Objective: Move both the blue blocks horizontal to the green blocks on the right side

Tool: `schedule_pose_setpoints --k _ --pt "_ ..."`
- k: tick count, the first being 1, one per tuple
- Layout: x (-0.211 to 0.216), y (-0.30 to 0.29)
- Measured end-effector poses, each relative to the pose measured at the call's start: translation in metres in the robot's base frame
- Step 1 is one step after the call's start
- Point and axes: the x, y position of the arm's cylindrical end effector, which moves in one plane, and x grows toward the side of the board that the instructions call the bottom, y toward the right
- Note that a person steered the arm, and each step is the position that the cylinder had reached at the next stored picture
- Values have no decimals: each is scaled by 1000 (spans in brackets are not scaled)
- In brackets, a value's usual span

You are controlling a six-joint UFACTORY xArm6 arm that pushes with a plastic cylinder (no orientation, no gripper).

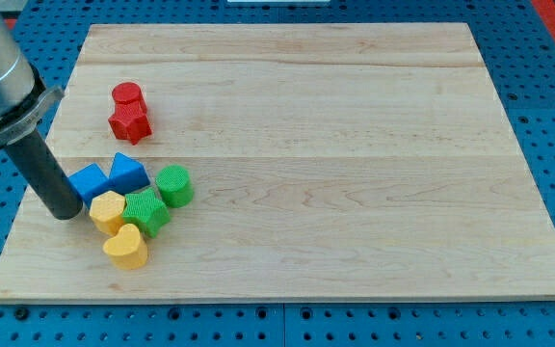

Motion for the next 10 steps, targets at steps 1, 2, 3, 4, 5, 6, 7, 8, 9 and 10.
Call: schedule_pose_setpoints --k 1,2,3,4,5,6,7,8,9,10 --pt "-15 0" --pt "-26 1" --pt "-37 11" --pt "-47 31" --pt "-52 68" --pt "-52 105" --pt "-60 97" --pt "-72 94" --pt "-89 99" --pt "-96 134"
